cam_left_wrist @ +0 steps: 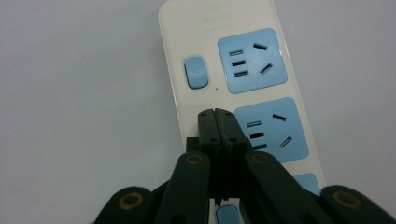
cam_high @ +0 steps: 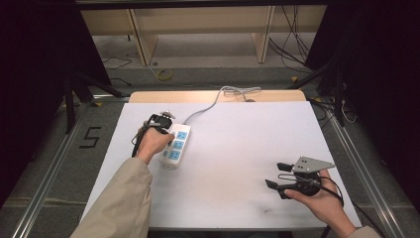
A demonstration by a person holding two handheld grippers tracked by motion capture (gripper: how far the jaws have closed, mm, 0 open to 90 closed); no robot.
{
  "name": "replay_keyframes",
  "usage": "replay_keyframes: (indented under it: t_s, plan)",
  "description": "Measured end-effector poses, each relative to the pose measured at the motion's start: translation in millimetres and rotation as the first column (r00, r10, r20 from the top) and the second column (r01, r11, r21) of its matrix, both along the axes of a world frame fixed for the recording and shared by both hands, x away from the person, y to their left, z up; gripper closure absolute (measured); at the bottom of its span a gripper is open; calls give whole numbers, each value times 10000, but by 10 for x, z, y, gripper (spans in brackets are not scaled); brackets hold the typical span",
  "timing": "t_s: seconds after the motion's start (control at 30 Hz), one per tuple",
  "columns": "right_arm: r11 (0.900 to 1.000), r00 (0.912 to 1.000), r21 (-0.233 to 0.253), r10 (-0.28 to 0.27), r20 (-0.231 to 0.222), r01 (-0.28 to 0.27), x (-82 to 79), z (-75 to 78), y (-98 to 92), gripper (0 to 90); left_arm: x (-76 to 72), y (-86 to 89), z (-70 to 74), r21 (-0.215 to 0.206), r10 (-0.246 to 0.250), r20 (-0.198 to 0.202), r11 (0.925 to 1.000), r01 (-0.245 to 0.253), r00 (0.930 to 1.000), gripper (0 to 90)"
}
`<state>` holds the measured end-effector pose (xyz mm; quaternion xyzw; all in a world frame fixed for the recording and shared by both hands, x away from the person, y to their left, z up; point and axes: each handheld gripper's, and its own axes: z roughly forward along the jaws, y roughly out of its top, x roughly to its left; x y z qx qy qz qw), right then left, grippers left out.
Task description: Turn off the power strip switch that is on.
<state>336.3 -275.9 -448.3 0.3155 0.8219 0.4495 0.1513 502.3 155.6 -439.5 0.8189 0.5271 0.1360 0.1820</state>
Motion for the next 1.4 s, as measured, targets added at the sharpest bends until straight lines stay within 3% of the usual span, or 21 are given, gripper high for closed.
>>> replay_keyframes:
  t_s: [0.5,0.87,1.4]
  plan:
    - [10000,10000,-9,71,-50,-71,-3,-2,2,260,18,-74,-4,534,-110,-29,9985,111,9999,900]
    - [10000,10000,-5,83,-24,-83,-4,1,0,260,12,-79,-7,593,-89,67,9982,85,9999,900]
    - [10000,10000,12,56,12,-57,-5,4,-1,260,21,-50,-4,335,-37,5,9994,37,10000,900]
